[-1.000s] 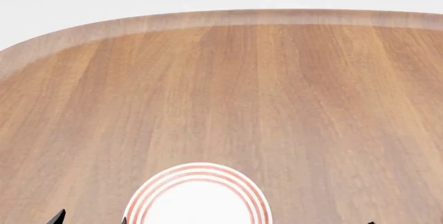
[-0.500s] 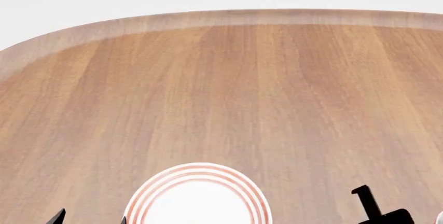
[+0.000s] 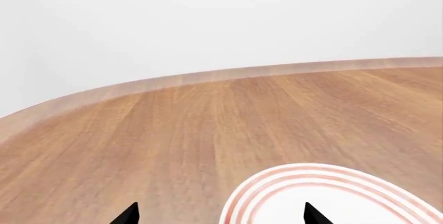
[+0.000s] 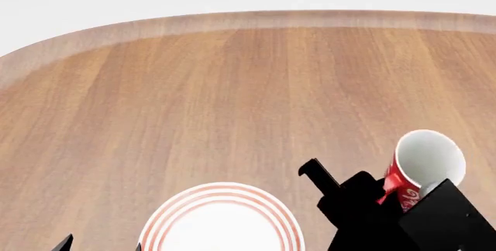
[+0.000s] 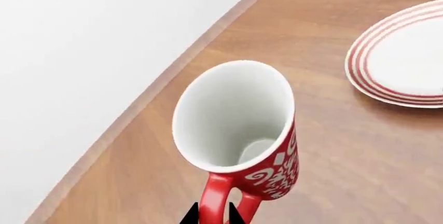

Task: Put the red mug on the left plate.

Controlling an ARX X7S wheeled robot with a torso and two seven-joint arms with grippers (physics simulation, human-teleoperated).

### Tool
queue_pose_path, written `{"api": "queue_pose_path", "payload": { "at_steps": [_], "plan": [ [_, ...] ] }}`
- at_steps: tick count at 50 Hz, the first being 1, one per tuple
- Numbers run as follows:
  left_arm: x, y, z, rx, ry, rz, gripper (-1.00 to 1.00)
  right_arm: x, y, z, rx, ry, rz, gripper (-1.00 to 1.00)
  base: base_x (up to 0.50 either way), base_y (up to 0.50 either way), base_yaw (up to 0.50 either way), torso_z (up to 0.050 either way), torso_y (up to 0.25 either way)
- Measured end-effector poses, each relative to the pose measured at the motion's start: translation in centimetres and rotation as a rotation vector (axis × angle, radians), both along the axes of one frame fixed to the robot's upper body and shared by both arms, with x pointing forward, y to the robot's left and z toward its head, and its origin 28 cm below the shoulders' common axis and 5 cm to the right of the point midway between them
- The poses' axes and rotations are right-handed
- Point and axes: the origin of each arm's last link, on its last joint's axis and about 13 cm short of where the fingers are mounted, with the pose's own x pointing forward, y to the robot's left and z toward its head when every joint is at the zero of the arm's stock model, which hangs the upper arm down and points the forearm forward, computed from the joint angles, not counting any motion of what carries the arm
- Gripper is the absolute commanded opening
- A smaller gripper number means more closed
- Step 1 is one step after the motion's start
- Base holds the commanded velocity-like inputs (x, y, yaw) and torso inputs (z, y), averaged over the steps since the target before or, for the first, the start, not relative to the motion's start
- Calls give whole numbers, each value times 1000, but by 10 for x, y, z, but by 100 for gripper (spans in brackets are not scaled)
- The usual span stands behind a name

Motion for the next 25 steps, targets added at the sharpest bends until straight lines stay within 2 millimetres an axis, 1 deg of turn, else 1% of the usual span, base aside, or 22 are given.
{"api": "queue_pose_path", "payload": {
  "at_steps": [10, 25],
  "plan": [
    [0, 0, 0, 0, -1, 0, 100, -6, 15, 2, -15, -59, 169, -100, 0, 0, 0, 0, 0],
    [1, 0, 0, 0, 0, -1, 100, -10, 29, -4, 2, -126, 403, -100, 0, 0, 0, 0, 1]
  ]
}}
